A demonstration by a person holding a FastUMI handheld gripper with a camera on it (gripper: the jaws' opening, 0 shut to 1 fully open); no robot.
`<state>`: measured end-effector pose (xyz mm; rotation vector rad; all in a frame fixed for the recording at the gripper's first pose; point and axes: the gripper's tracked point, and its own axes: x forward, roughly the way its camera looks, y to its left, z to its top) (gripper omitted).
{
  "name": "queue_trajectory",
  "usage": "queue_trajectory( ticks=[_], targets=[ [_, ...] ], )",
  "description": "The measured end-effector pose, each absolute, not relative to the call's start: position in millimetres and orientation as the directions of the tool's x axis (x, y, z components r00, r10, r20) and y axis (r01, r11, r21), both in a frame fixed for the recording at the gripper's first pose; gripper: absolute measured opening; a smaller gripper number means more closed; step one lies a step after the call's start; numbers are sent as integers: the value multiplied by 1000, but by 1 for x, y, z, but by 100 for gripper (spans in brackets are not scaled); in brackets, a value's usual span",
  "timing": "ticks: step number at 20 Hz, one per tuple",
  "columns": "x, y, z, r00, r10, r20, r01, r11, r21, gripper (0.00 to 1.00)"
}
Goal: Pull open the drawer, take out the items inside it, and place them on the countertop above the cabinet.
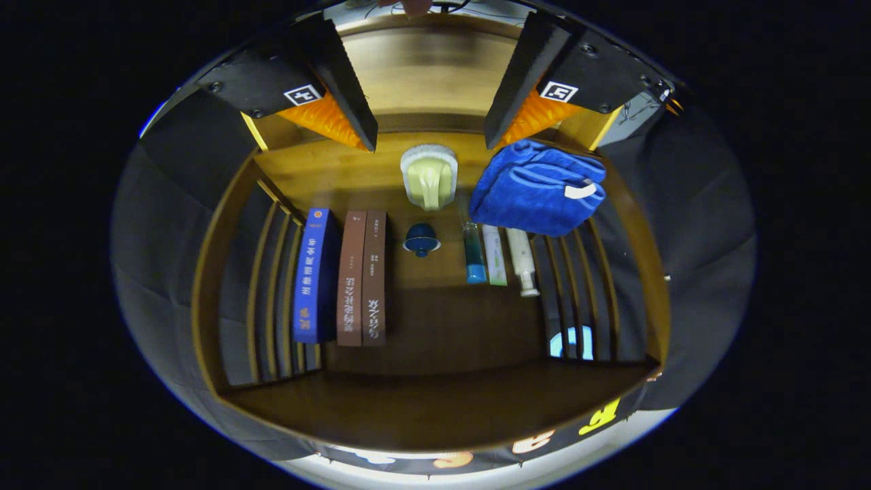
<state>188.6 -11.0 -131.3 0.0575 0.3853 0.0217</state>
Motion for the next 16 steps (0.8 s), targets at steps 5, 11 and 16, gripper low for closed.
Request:
queue_trajectory(
  ticks=[5, 11, 16],
  targets=[
    [109, -2, -139, 957, 34, -287, -10, 996, 84, 99],
    [64, 9, -193, 979, 11, -205, -1, 999, 47, 99],
    [56, 17, -256, 969, 13, -246, -1, 999, 49, 99]
  ],
)
